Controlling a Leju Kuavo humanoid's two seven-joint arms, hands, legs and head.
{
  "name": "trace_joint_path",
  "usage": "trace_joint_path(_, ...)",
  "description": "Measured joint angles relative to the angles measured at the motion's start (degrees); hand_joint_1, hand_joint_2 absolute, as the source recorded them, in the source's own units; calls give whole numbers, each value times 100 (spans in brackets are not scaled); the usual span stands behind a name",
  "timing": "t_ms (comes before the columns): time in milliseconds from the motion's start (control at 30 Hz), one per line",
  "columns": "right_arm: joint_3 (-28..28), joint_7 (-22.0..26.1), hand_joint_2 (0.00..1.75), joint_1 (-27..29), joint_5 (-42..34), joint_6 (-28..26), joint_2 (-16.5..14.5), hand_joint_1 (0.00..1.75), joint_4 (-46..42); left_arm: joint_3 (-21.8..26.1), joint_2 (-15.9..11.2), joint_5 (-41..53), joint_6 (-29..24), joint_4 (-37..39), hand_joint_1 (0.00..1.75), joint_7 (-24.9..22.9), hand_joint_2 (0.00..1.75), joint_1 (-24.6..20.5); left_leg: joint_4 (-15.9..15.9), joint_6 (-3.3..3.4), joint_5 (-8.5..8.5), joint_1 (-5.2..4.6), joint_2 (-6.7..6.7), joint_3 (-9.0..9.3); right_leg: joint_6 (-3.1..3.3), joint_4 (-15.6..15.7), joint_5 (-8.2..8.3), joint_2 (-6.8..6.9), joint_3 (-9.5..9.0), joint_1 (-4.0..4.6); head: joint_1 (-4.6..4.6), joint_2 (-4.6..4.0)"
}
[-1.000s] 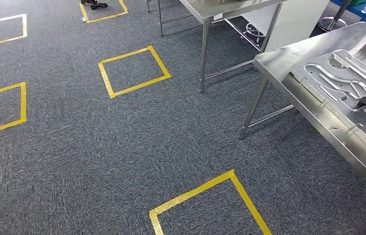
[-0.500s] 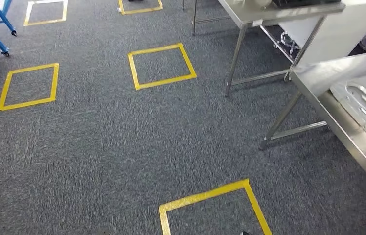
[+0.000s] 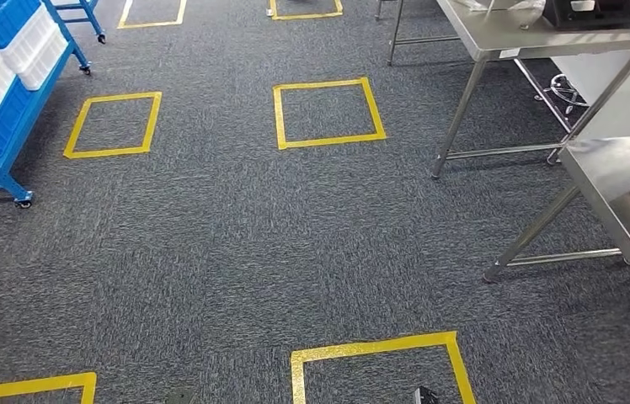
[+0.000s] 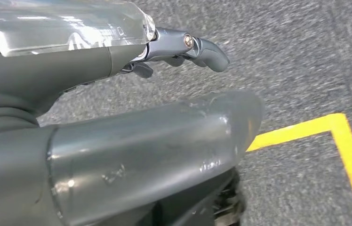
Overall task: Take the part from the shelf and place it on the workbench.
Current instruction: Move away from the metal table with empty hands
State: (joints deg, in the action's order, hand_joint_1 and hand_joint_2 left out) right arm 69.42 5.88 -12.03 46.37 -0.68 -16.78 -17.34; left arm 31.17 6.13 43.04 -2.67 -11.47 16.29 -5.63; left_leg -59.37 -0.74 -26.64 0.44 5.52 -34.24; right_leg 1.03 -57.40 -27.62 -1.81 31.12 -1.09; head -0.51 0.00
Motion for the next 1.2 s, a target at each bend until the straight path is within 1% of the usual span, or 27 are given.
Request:
trace_joint_path(67, -30, 5, 0, -5, -45, -8, -2, 0, -2, 38, -11, 21, 5, 0, 0, 14, 0, -1, -657, -32, -352, 3, -341, -317, 57, 37, 3, 168, -26, 13, 33, 0)
trace_joint_path(133, -65, 19, 0, 3, -76, -41, 6, 0, -3, 66, -14, 47, 10, 0, 0, 29, 0, -9, -1406, -70, -648, 31, -476, -696, 70, 34, -15, 345, -31, 34, 51, 0)
trace_joint_path(167, -93, 31, 0, 4, -91, -69, 10, 0, -4, 81, -20, 65, 11, 0, 0, 36, 0, -4, -1562, -88, -659, 48, -500, -776, 65, 31, -26, 428, -35, 38, 51, 0)
trace_joint_path(200, -127, 46, 0, 2, -106, -99, 14, 0, -4, 95, -30, 84, 11, 0, 0, 42, 0, 5, -1475, -103, -555, 66, -521, -731, 53, 28, -40, 499, -44, 37, 53, 0)
trace_joint_path(233, -164, 58, 0, -3, -119, -127, 15, 0, -5, 113, -42, 108, 11, 0, 0, 47, 0, 11, -1172, -115, -370, 82, -561, -570, 35, 22, -58, 564, -61, 33, 53, 0)
trace_joint_path(300, -253, 69, 0, -15, -141, -180, 19, 0, -12, 149, -57, 146, 12, -1, 0, 59, 0, 0, -345, -124, -28, 82, -785, -126, -27, -4, -115, 678, -104, 41, 57, 0)
trace_joint_path(333, -298, 69, 0, -22, -147, -200, 21, 0, -16, 167, -60, 166, 14, -2, 0, 65, 0, -13, -66, -99, 57, 72, -865, 20, -64, -19, -142, 726, -120, 55, 53, 0)
trace_joint_path(367, -350, 71, 0, -29, -150, -219, 23, 0, -21, 186, -61, 179, 15, -2, 0, 71, 0, -23, 74, -64, 77, 54, -909, 85, -97, -30, -162, 769, -131, 70, 41, 0)
trace_joint_path(433, -431, 73, 0, -45, -150, -241, 24, 0, -25, 220, -67, 194, 18, -3, 0, 77, 0, -27, 95, 36, 72, 26, -793, 67, -151, -28, -179, 858, -151, 68, 17, 0)
trace_joint_path(467, -467, 74, 0, -52, -150, -249, 21, 0, -26, 233, -72, 196, 18, -3, 0, 78, 0, -20, 107, 75, 79, 21, -734, 67, -183, -38, -202, 830, -162, 51, 4, 0)
trace_joint_path(533, -519, 77, 0, -60, -150, -253, 15, 0, -26, 247, -80, 197, 18, -5, 0, 81, 0, -22, 137, 152, 101, 23, -615, 77, -225, -304, -405, 575, -53, 14, -13, 0)
trace_joint_path(600, -555, 78, 0, -50, -148, -256, 16, 0, -25, 253, -82, 198, 18, -6, 0, 84, 0, -40, 145, 199, 111, 7, -488, 76, -210, -1021, -759, 289, 314, 15, -33, 0)
trace_joint_path(633, -572, 78, 0, -41, -141, -258, 16, 0, -25, 260, -82, 199, 19, -7, 0, 86, 0, -48, 144, 215, 110, -14, -413, 75, -187, -1412, -887, 242, 534, 31, -38, 0)
trace_joint_path(667, -589, 78, 0, -31, -131, -263, 17, 0, -25, 271, -82, 201, 19, -7, 0, 89, 0, -46, 143, 225, 108, -38, -333, 80, -152, -1667, -912, 219, 699, 55, -39, 0)
trace_joint_path(700, -608, 78, 0, -21, -122, -269, 17, 0, -25, 283, -82, 202, 20, -7, 0, 92, 0, -40, 141, 233, 105, -61, -258, 88, -110, -1739, -841, 203, 780, 80, -39, 0)
trace_joint_path(733, -637, 78, 0, -14, -112, -278, 16, 0, -25, 297, -82, 208, 20, -7, 0, 95, 0, -35, 138, 241, 101, -79, -172, 103, -50, -1551, -639, 171, 740, 118, -38, 0)
trace_joint_path(767, -667, 73, 0, -11, -107, -285, 16, 0, -25, 309, -81, 216, 20, -7, 0, 97, 0, -32, 137, 246, 98, -89, -89, 119, 18, -1168, -365, 92, 600, 165, -38, 0)
trace_joint_path(833, -727, 43, 0, -8, -103, -294, 20, 0, -25, 333, -68, 243, 20, -7, 0, 97, 0, -40, 139, 241, 98, -79, 64, 125, 150, -388, 32, -212, 295, 231, -29, 0)
trace_joint_path(867, -753, 15, 0, -12, -105, -293, 22, 0, -25, 344, -61, 259, 19, -7, 0, 94, 0, -48, 144, 223, 106, -59, 130, 111, 191, -179, 104, -328, 217, 250, -33, 0)
trace_joint_path(900, -780, -16, 0, -15, -111, -289, 24, 0, -25, 356, -56, 279, 18, -7, 0, 87, 0, -52, 156, 196, 117, -38, 200, 94, 217, -103, 100, -378, 192, 254, -40, 0)
trace_joint_path(967, -837, -72, 0, -22, -129, -273, 20, 0, -25, 379, -61, 316, 15, -7, 0, 73, 0, -40, 193, 137, 141, -23, 296, 80, 236, 4, 135, -254, 142, 240, -59, 0)
trace_joint_path(1000, -860, -91, 0, -20, -139, -263, 15, 0, -25, 390, -66, 330, 14, -7, 0, 68, 0, -29, 168, 117, 116, -37, 209, 70, 237, 87, 163, -180, 92, 220, -58, 0)
trace_joint_path(1033, -877, -103, 0, -17, -146, -255, 10, 0, -25, 397, -71, 339, 13, -8, 0, 66, 0, -29, 54, 92, 34, -51, 45, 19, 237, 172, 191, -94, 39, 200, -42, 0)
trace_joint_path(1100, -908, -116, 0, 0, -160, -245, 5, 0, -25, 410, -75, 365, 13, -10, 0, 65, 0, -63, -515, 14, -291, -41, -333, -258, 225, 254, 201, 96, -29, 184, -12, 0)
trace_joint_path(1133, -922, -125, 0, 9, -165, -247, 5, 0, -25, 418, -75, 371, 14, -11, 0, 70, 0, -81, -877, -38, -458, -11, -424, -444, 220, 249, 185, 201, -36, 181, 0, 0)
trace_joint_path(1167, -933, -162, 0, 41, -159, -275, 23, 0, -25, 437, -79, 335, 8, -11, 0, 105, 0, -80, -1154, -87, -553, 23, -466, -586, 207, 233, 163, 298, -35, 177, 2, 0)
trace_joint_path(1200, -941, -203, 0, 92, -139, -305, 71, 0, -18, 476, -85, 247, -7, -11, 0, 180, 0, -54, -1246, -130, -543, 56, -494, -629, 186, 214, 136, 386, -36, 166, 2, 0)
